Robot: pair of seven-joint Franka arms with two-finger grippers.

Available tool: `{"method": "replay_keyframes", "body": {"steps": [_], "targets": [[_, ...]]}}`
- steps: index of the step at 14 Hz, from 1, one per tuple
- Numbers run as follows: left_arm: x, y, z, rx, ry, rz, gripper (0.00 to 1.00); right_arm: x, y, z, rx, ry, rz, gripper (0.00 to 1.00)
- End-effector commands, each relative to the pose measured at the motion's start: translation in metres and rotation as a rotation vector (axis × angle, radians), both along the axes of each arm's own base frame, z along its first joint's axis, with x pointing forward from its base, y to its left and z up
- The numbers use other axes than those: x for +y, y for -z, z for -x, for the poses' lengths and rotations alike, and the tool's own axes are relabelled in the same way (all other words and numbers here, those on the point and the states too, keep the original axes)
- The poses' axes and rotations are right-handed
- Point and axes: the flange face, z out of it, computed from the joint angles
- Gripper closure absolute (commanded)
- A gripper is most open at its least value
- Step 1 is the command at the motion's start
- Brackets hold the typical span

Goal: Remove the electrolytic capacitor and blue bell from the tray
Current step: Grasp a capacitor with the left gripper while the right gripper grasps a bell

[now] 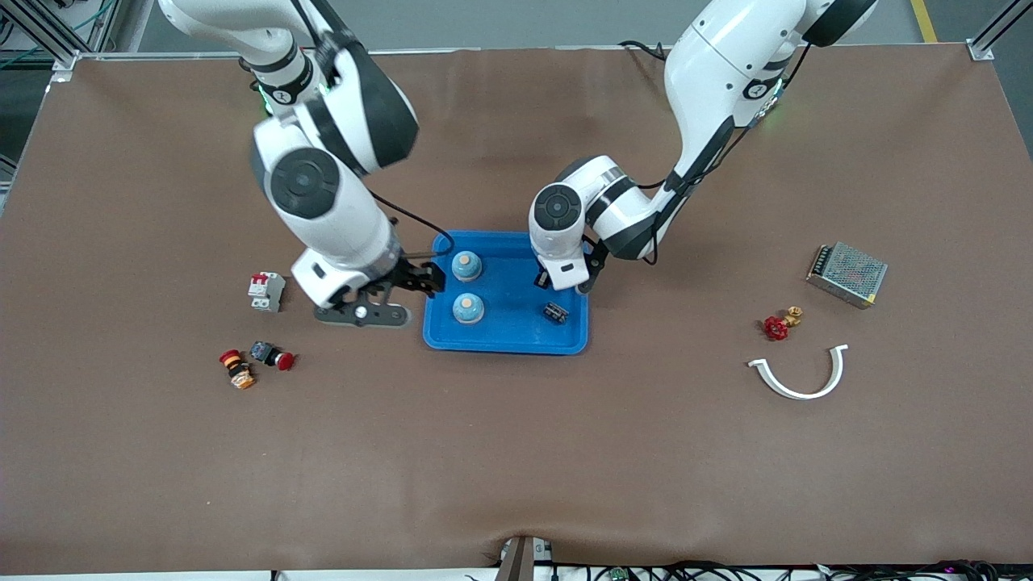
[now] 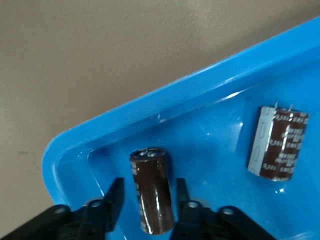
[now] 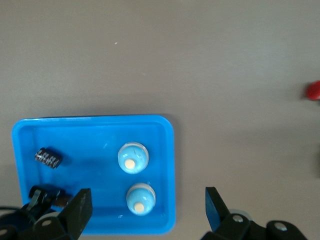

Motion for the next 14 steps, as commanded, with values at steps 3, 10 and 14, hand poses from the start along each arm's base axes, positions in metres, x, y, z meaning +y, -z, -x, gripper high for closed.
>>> {"method": "replay_keyframes", "body": {"steps": [3,10,14], "targets": [[-0.001,-0.015,-0.012,-0.037,0.018,-0.001,1.0,0.023,0.079,-0.007,0.013,-0.003,0.023,0.0],[0.056,-0.126,-0.051,-0.073,0.191,-0.042,1.0,0.04,0.136,0.009,0.017,-0.032,0.034,0.0],[0.139,-0.155,-0.09,-0.009,0.272,-0.065,1.0,0.051,0.156,0.024,0.008,-0.033,0.006,0.0]]}}
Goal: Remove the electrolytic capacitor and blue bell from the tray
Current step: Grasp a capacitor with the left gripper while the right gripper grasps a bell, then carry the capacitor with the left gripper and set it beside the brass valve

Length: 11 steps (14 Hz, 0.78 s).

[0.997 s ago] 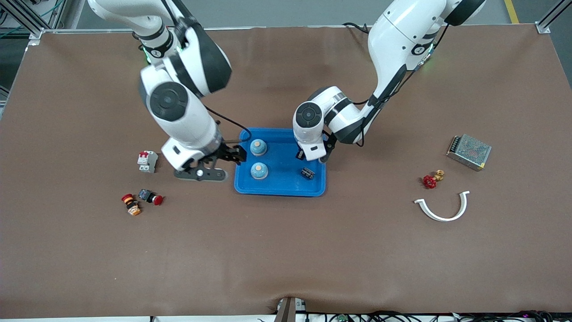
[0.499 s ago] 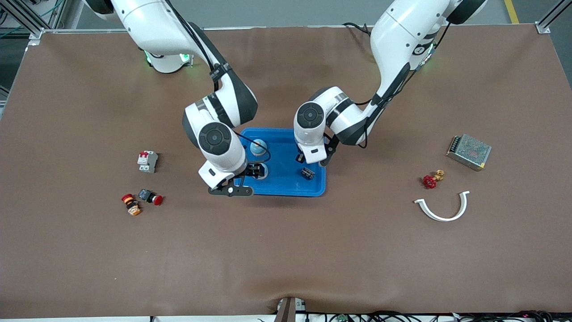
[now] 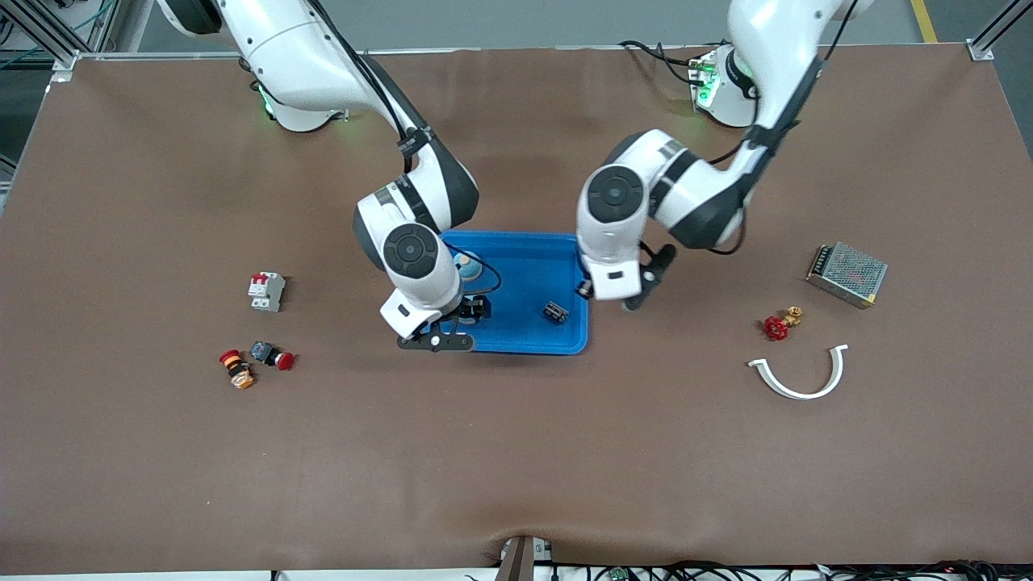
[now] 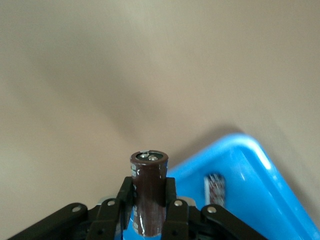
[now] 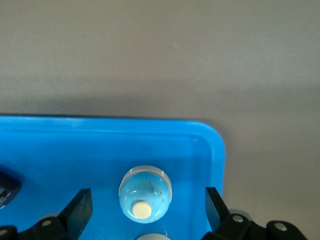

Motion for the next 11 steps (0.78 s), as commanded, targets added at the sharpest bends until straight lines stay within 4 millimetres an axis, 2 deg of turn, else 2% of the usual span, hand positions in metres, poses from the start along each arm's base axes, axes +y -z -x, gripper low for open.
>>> {"method": "replay_keyframes", "body": {"steps": [1,4,8,11], "targets": [[0.051,-0.009,-0.013,0.052,0.069,-0.025,1.0,0.006,0.003,0.009,0.003,0.015,-0.018,0.0],[0.102,-0.004,-0.031,0.112,0.126,-0.031,1.0,0.015,0.02,0.023,-0.007,-0.002,-0.021,0.0],[0.191,0.016,-0.055,0.184,0.203,-0.014,1.0,0.013,0.032,0.029,-0.007,-0.004,-0.017,0.0],[0.239,0.027,-0.069,0.201,0.274,0.004,1.0,0.009,0.039,0.032,-0.01,-0.004,-0.015,0.0]]}}
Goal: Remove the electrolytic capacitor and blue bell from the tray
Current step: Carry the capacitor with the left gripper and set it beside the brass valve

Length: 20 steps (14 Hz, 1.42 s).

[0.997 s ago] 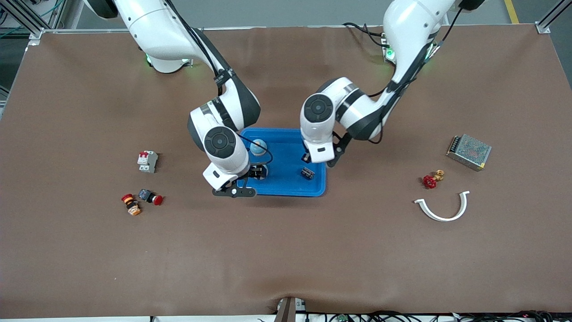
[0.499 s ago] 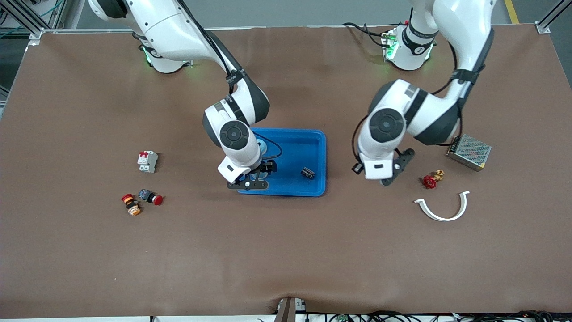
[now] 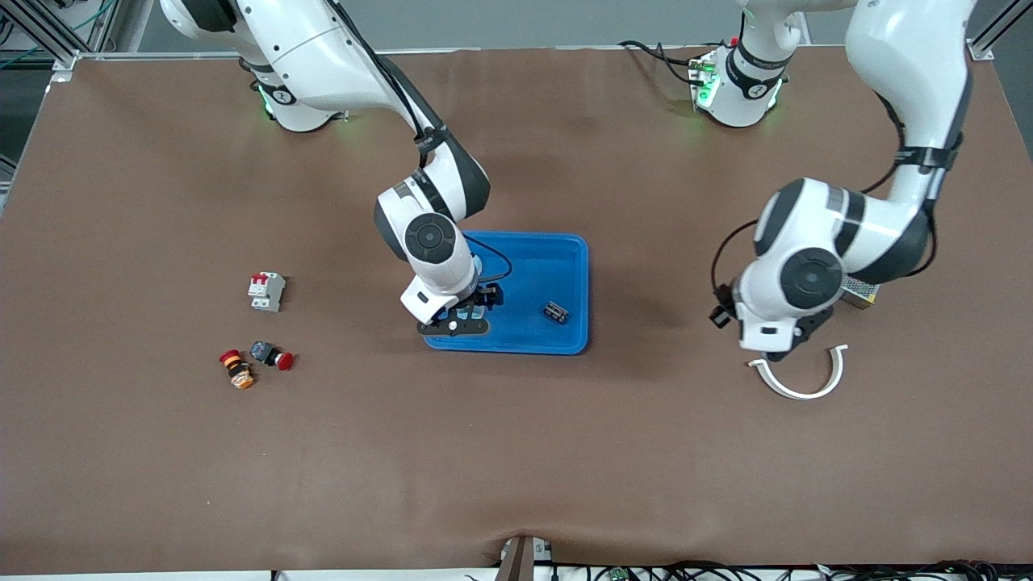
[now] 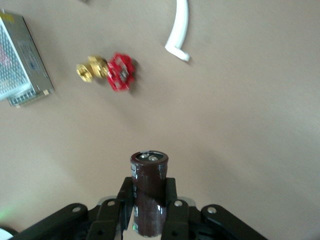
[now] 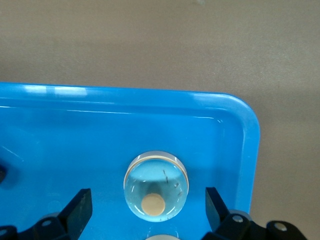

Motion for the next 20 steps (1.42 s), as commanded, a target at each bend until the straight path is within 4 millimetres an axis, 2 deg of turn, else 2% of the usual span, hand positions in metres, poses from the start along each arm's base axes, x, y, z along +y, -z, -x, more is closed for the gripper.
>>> {"method": "replay_keyframes", "body": {"steps": [1,2,4,5,7,9,10,13,16,17,18,19,20], "targets": [[0.03,0.008,-0.005,0.0,0.091,-0.035,1.0,-0.001,0.006,0.004,-0.002,0.016,-0.005,0.0],[0.038,0.021,-0.003,0.016,0.109,-0.065,1.0,-0.002,0.011,0.004,-0.004,0.016,-0.004,0.0],[0.04,0.051,0.013,0.035,0.182,-0.123,1.0,-0.001,0.021,0.007,-0.007,0.01,-0.001,0.0],[0.05,0.062,0.022,0.047,0.182,-0.129,1.0,0.0,0.022,0.007,-0.007,0.009,-0.001,0.0],[0.056,0.083,0.039,0.073,0.189,-0.124,1.0,0.001,0.028,0.008,-0.012,0.006,0.001,0.0],[0.057,0.095,0.051,0.081,0.195,-0.116,1.0,0.0,0.03,0.007,-0.011,0.002,0.005,0.0],[0.064,0.101,0.053,0.085,0.185,-0.11,1.0,0.0,0.032,0.008,-0.011,0.001,0.007,0.0],[0.07,0.12,0.057,0.057,0.173,-0.077,1.0,0.004,0.037,0.01,-0.017,-0.005,0.005,0.0],[0.074,0.13,0.055,0.06,0.144,-0.07,1.0,0.004,0.04,0.012,-0.011,-0.008,0.01,0.0],[0.075,0.132,0.055,0.062,0.14,-0.068,0.73,0.004,0.04,0.012,-0.009,-0.008,0.01,0.0],[0.074,0.132,0.055,0.062,0.14,-0.068,0.42,0.004,0.04,0.012,-0.009,-0.008,0.01,0.0],[0.074,0.128,0.053,0.054,0.14,-0.07,0.0,0.004,0.041,0.012,-0.008,-0.008,0.011,0.0],[0.071,0.122,0.051,0.043,0.137,-0.075,0.0,0.004,0.04,0.012,-0.008,-0.008,0.011,0.0]]}}
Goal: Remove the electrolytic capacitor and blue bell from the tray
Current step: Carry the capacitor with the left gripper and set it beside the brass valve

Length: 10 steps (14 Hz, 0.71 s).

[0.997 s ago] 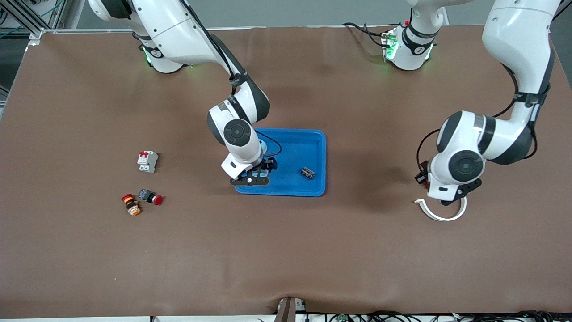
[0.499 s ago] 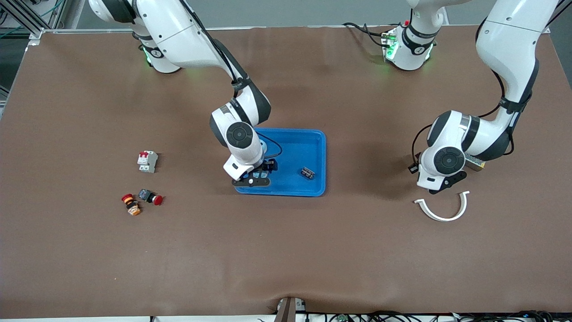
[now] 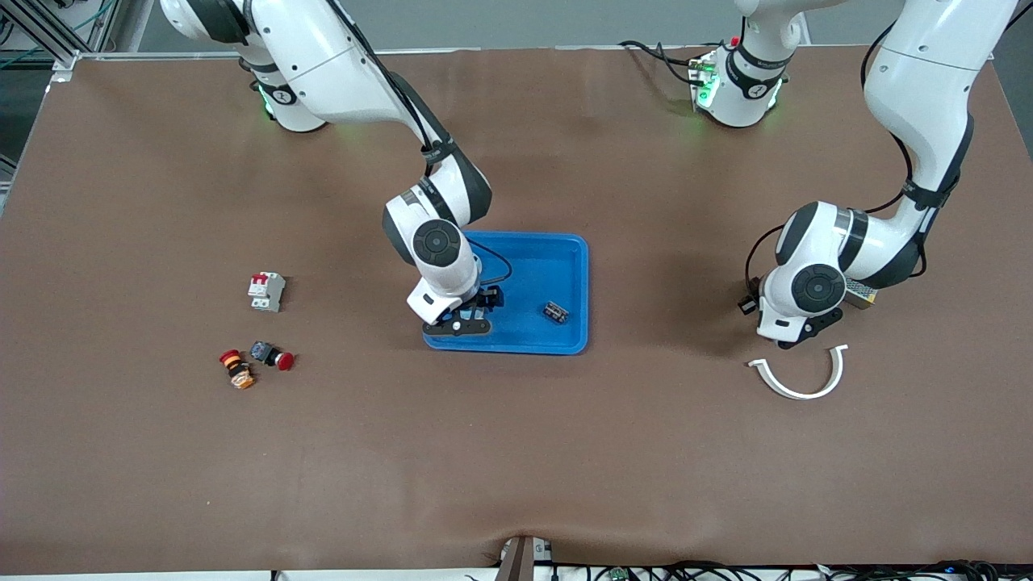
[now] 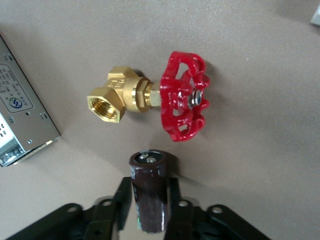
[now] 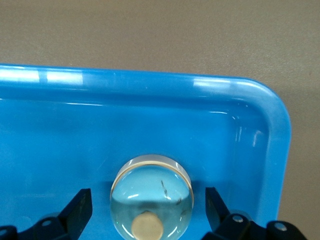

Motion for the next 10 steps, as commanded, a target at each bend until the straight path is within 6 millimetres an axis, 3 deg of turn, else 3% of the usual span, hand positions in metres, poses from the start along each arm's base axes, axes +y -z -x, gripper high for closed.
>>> {"method": "replay_keyframes", "body": {"steps": [1,3,5,8,10], "targets": [[-0.005,-0.021,-0.009,-0.05,-0.012,-0.023,0.0,0.001,0.001,0.002,-0.002,0.003,0.004,0.0],[-0.021,-0.038,-0.017,-0.081,-0.032,-0.025,0.0,0.002,0.001,0.002,-0.004,0.003,0.003,0.26],[-0.044,-0.058,-0.027,-0.121,-0.096,-0.032,0.0,0.002,0.001,0.002,-0.005,0.003,0.002,0.36],[-0.095,-0.088,-0.036,-0.185,-0.183,-0.022,0.0,0.001,0.001,0.001,-0.004,0.001,0.005,0.57],[-0.13,-0.095,-0.039,-0.219,-0.255,-0.005,0.0,0.0,0.001,0.001,-0.002,0.002,0.006,0.62]]}}
